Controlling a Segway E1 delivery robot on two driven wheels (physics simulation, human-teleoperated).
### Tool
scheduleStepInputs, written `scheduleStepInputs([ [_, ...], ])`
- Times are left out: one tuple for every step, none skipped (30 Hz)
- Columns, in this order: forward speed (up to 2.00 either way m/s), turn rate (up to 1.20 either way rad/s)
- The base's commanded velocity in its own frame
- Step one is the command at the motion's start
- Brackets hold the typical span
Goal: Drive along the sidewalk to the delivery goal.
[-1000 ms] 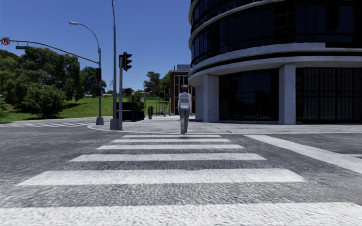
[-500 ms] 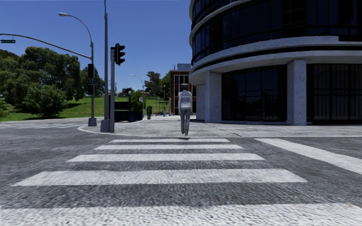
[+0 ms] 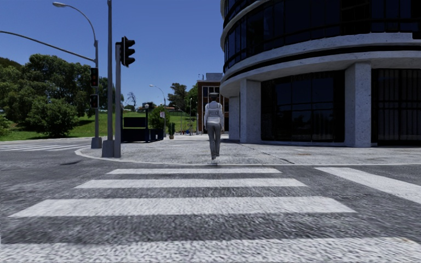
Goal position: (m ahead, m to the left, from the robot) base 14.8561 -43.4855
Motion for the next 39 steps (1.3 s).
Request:
scheduleStepInputs([
  [2.0, 0.0],
  [2.0, 0.0],
  [2.0, 0.0],
  [2.0, 0.0],
  [2.0, 0.0],
  [2.0, 0.0],
  [2.0, 0.0],
  [2.0, 0.0],
  [2.0, 0.0],
  [2.0, 0.0],
  [2.0, 0.0],
  [2.0, 0.0],
  [2.0, 0.0],
  [2.0, 0.0],
  [2.0, 0.0],
  [2.0, 0.0],
  [2.0, 0.0],
  [2.0, 0.0],
  [2.0, 0.0],
  [2.0, 0.0],
  [2.0, 0.0],
  [2.0, 0.0],
  [2.0, 0.0],
  [2.0, 0.0],
  [2.0, 0.0],
  [2.0, 0.0],
  [2.0, -0.02],
  [2.0, -0.07],
  [2.0, -0.07],
  [2.0, -0.18],
  [2.0, -0.32],
  [2.0, -0.32],
  [2.0, -0.39],
  [2.0, -0.42],
  [2.0, -0.42],
  [2.0, -0.42],
  [2.0, -0.43],
  [2.0, -0.44],
  [2.0, -0.44],
])
